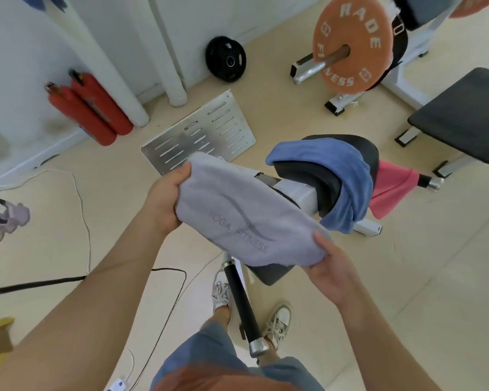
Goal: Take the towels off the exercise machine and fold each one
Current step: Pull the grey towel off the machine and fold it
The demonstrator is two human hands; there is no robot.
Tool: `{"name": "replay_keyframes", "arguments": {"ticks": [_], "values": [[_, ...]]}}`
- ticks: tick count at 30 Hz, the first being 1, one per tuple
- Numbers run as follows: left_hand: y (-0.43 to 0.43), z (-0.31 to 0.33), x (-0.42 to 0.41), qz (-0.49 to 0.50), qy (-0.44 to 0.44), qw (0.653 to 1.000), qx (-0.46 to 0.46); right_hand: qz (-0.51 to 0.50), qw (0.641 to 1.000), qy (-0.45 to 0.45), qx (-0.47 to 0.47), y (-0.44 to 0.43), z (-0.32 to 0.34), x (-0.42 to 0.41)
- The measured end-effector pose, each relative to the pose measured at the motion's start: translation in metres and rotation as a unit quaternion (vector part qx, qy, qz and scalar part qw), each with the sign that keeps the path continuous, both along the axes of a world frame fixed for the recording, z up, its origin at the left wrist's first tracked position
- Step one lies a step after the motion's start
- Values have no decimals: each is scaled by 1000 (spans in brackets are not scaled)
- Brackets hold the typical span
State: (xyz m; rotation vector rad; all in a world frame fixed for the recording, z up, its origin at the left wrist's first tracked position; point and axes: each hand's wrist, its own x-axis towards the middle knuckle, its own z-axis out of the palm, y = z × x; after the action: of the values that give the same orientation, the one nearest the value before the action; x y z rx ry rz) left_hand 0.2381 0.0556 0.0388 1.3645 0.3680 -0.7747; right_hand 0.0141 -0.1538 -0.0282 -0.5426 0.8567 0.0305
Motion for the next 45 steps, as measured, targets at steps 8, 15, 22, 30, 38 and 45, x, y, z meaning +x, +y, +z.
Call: {"name": "replay_keyframes", "arguments": {"ticks": [8, 15, 22, 30, 38, 45], "values": [[35, 27, -31, -4, -126, 985, 116, 43, 970, 69, -230, 19, 62, 14], [37, 67, -50, -4, -257, 929, 268, 238, 848, 96, -464, 15, 110, 24], [-12, 138, -108, -132, -337, 929, 75, 253, 833, -101, -482, 51, 194, 36], [-11, 147, -129, -130, -300, 945, 15, 278, 822, -120, -482, 61, 211, 32], [11, 152, -131, -268, -423, 862, 84, 356, 806, -128, -454, 50, 213, 38], [26, 159, -120, -230, -663, 645, 302, 360, 744, -134, -546, 46, 232, 45]]}}
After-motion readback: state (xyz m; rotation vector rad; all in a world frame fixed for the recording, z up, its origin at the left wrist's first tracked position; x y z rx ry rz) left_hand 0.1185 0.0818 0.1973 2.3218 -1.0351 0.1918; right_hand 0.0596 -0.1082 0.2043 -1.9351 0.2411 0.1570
